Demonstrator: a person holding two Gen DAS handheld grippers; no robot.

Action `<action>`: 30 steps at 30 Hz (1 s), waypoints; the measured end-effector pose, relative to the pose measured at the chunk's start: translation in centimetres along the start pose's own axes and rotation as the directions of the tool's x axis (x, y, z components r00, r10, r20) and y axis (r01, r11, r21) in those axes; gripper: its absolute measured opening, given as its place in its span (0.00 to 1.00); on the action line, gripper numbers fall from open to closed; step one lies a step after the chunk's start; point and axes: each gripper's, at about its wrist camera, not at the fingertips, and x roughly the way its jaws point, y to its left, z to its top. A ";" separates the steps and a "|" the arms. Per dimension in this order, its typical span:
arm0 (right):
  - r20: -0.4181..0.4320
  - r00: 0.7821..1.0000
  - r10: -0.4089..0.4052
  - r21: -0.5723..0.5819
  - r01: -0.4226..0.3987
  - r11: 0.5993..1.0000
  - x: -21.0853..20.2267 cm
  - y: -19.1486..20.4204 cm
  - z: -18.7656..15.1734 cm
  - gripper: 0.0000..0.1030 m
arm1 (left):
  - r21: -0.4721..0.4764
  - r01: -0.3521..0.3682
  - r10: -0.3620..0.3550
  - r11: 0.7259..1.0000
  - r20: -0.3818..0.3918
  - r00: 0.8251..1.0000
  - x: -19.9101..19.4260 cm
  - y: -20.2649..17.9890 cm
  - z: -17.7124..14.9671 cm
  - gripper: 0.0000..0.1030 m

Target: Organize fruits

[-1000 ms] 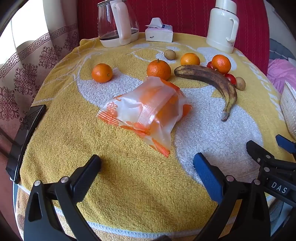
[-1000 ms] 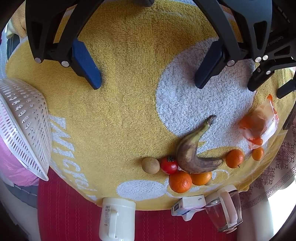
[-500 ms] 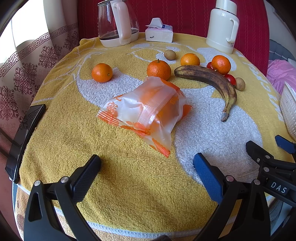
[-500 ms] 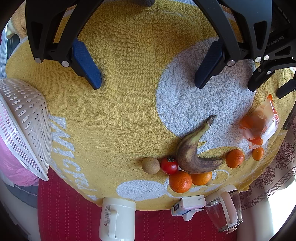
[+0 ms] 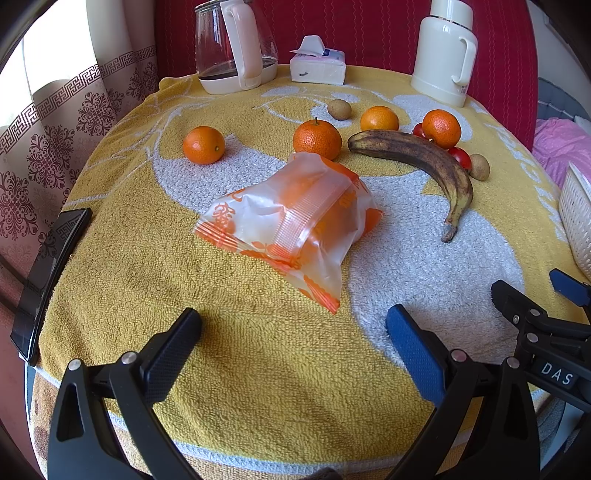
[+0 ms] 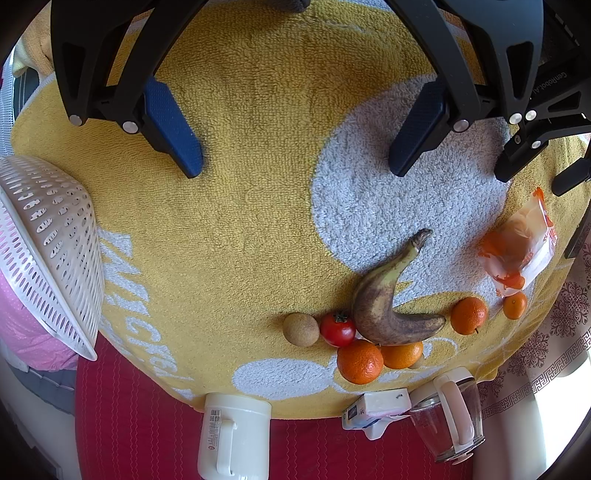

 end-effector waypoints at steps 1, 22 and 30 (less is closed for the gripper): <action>0.000 1.000 0.000 0.000 0.000 1.000 0.0 0.0 0.0 0.98 | 0.000 0.000 0.000 1.000 0.000 1.000 0.0 0.0 0.0 0.95; 0.000 1.000 0.000 0.000 0.000 1.000 0.0 0.0 0.0 0.98 | 0.000 -0.006 0.006 1.000 0.000 1.000 -0.1 -0.1 0.0 0.95; 0.002 1.000 0.005 0.003 -0.005 1.000 0.5 0.7 0.1 0.98 | -0.023 0.053 -0.053 0.998 0.009 0.999 -0.5 0.7 0.1 0.95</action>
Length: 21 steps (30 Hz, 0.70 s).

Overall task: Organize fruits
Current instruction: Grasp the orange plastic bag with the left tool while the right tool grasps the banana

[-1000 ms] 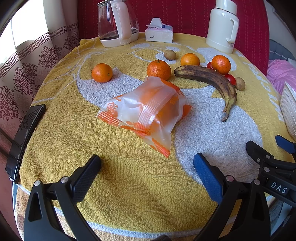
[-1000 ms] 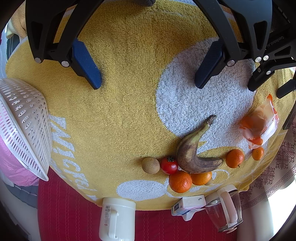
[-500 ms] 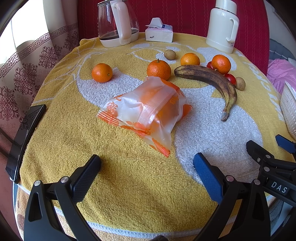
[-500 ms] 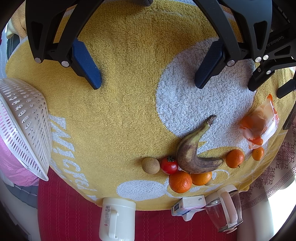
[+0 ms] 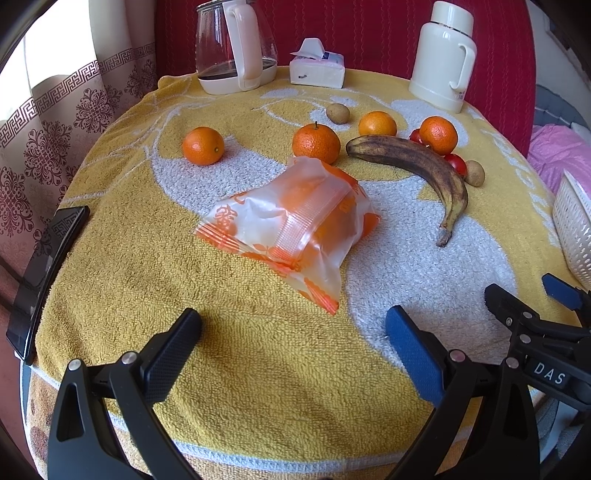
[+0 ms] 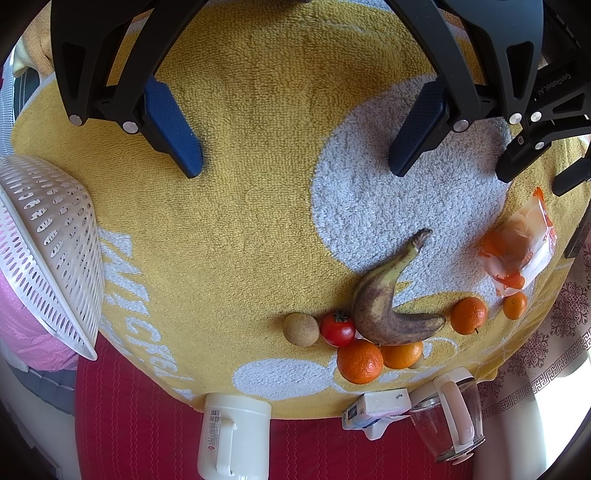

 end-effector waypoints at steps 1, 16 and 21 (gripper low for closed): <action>0.000 1.000 0.001 -0.001 -0.001 1.000 0.1 0.2 0.0 0.98 | -0.011 0.030 -0.030 0.999 0.006 1.000 -0.3 0.4 0.1 0.95; 0.167 0.976 0.143 0.005 -0.146 0.989 -4.0 -0.1 2.5 0.98 | 0.018 0.076 -0.077 0.997 0.088 0.993 -1.5 2.1 4.3 0.95; 0.119 0.979 0.166 0.025 -0.170 0.985 -3.4 -0.4 2.9 0.98 | 0.072 0.102 -0.107 0.992 0.065 0.992 0.5 1.1 5.4 0.90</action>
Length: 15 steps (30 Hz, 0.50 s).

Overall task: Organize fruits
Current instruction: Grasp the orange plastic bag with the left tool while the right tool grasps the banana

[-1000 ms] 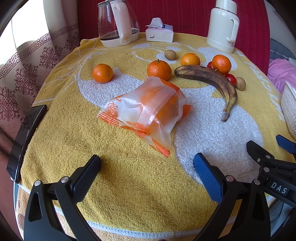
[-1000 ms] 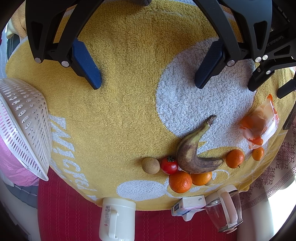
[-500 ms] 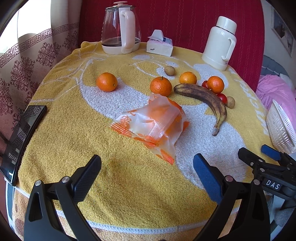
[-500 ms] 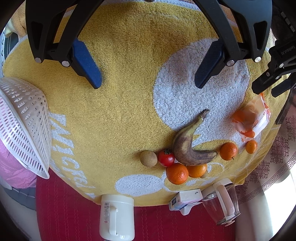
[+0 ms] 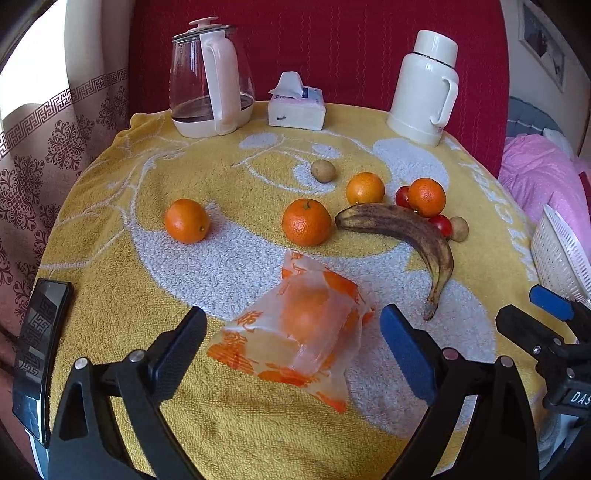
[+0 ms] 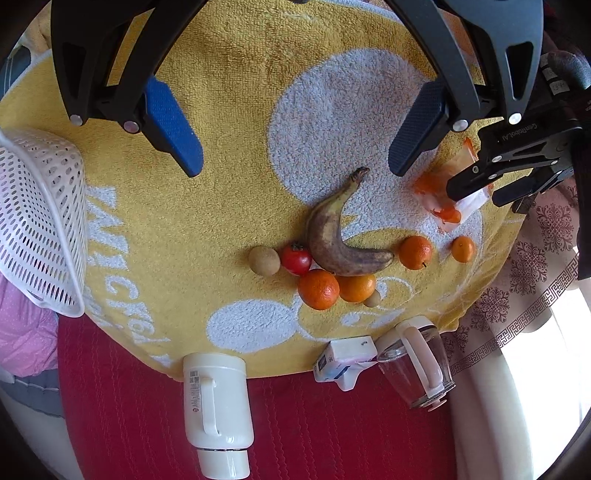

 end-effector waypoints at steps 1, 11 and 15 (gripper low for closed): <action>-0.002 1.000 0.002 -0.001 -0.002 1.000 0.1 0.0 0.0 0.98 | 0.007 0.001 -0.001 1.000 -0.003 1.000 0.5 -0.1 0.1 0.90; -0.026 1.000 0.010 -0.045 -0.012 0.999 0.9 0.9 0.6 0.98 | -0.001 0.020 -0.020 1.000 -0.043 0.999 3.1 0.3 -0.4 0.88; -0.035 0.999 0.008 -0.074 -0.011 0.997 1.7 1.5 0.9 0.98 | -0.028 0.020 -0.021 0.999 -0.017 1.000 2.7 0.8 -0.5 0.76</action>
